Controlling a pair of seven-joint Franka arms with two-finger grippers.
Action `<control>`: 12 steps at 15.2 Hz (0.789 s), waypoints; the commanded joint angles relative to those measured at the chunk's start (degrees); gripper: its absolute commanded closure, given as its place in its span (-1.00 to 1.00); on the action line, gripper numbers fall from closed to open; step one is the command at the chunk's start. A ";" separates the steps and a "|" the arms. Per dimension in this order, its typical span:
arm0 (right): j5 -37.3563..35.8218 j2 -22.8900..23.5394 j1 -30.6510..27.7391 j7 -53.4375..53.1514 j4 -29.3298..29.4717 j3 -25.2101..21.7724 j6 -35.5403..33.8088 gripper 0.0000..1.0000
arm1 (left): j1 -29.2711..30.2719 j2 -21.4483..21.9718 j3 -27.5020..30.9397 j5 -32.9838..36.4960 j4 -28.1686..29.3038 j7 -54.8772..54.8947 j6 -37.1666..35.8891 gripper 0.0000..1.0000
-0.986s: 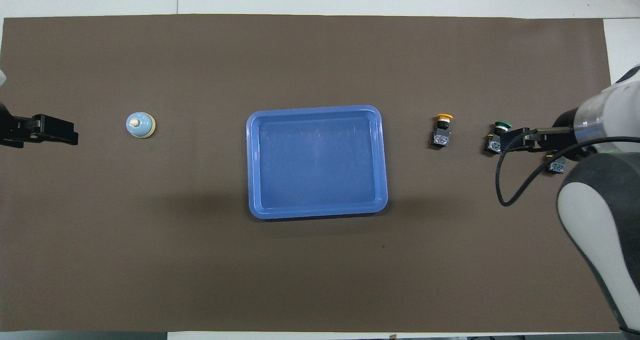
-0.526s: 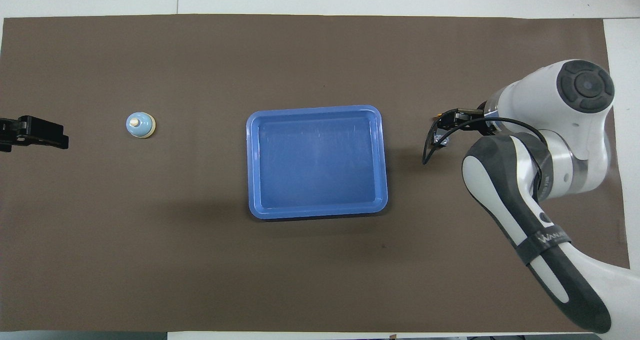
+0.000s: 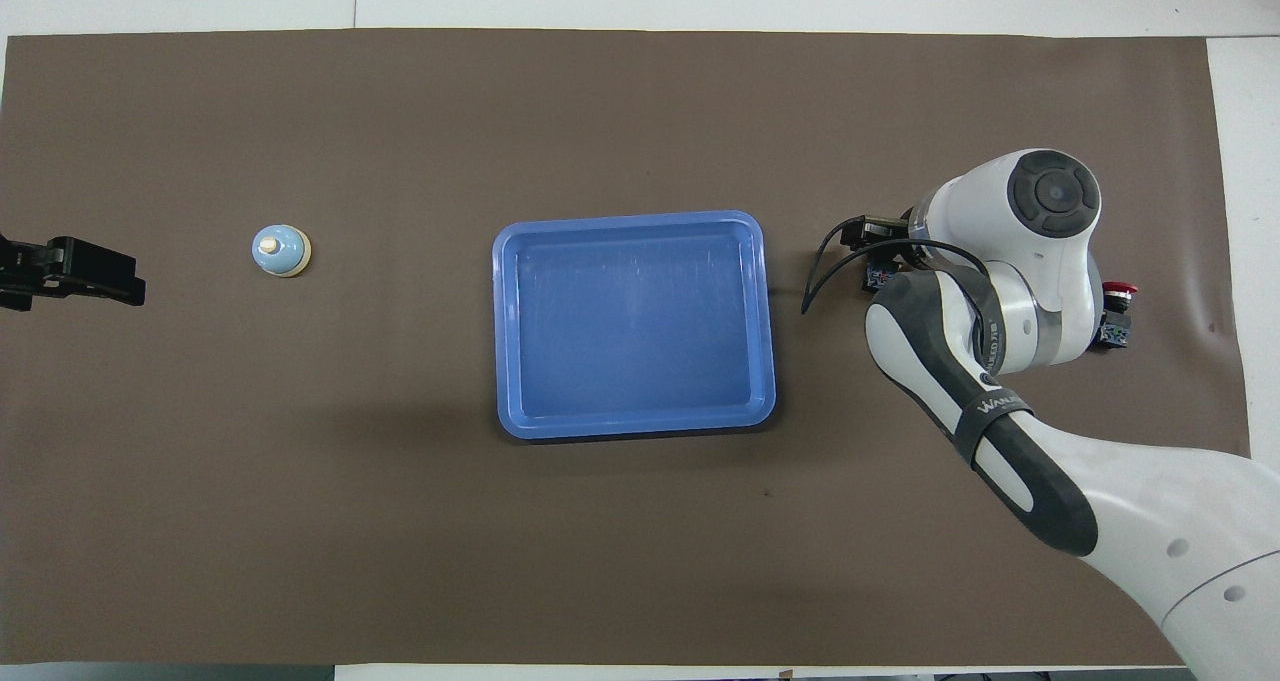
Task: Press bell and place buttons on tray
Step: 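Grasp the yellow-capped button with the right gripper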
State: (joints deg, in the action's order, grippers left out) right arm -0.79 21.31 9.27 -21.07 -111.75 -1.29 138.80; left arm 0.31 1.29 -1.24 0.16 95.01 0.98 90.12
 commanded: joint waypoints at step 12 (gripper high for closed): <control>-0.18 0.05 1.10 1.03 -0.48 -0.02 -0.64 0.42 | -0.57 0.29 0.10 0.36 -0.53 5.18 -1.44 -1.00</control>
State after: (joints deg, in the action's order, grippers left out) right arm -0.79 21.47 10.32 -20.88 -111.86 -1.29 138.52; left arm 0.27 1.31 -1.49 0.16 94.86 5.26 90.03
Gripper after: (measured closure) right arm 0.317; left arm 0.000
